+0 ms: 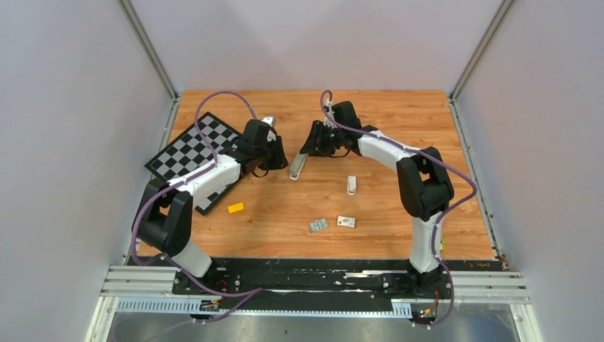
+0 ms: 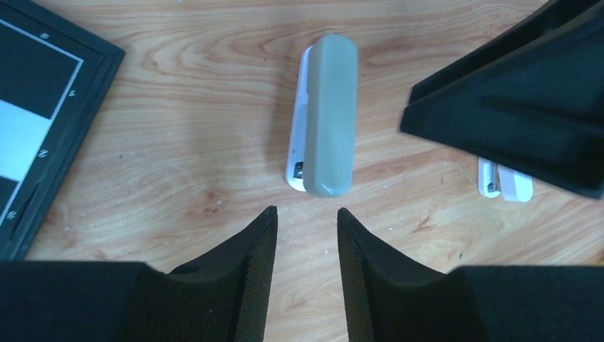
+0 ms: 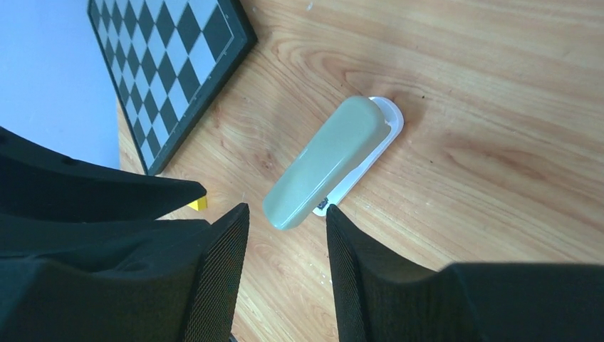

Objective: Load the staples into the stapler

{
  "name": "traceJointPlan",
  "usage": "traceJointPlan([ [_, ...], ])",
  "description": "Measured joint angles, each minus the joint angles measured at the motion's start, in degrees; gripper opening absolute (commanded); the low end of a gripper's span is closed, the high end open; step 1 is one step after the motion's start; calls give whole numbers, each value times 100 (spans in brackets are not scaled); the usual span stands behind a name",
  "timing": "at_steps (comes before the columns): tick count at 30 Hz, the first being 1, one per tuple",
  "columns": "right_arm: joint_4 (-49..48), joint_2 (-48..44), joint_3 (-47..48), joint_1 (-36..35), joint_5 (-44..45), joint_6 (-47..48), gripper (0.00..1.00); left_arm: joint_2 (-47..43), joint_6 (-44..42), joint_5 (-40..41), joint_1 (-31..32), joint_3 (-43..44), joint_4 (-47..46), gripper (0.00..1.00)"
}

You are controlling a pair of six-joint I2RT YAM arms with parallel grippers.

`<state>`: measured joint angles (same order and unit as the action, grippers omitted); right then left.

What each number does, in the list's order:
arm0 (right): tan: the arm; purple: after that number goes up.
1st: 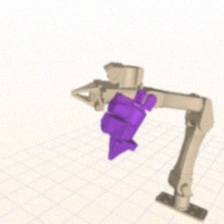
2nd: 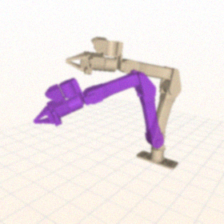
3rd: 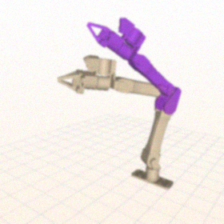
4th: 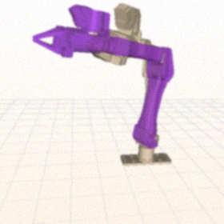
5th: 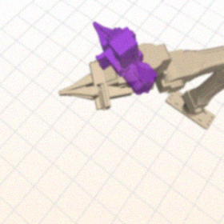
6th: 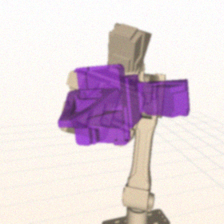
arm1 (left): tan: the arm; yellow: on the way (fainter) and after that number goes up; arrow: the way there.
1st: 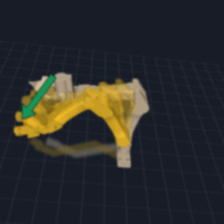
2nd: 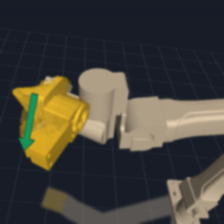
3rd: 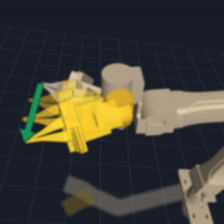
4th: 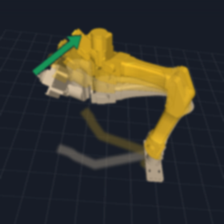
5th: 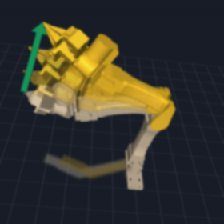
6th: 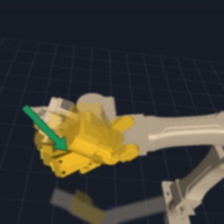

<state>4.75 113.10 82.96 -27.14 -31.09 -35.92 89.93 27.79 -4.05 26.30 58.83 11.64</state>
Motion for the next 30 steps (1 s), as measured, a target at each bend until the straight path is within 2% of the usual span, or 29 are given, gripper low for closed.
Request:
traceJointPlan([
  [14, 205, 667, 168, -365, 118, -120, 41, 763, 92, -883, -66, -9, -612, 32],
  [30, 184, 699, 160, -365, 334, -87, 36, 964, 55, -885, -48, -157, -627, 25],
])
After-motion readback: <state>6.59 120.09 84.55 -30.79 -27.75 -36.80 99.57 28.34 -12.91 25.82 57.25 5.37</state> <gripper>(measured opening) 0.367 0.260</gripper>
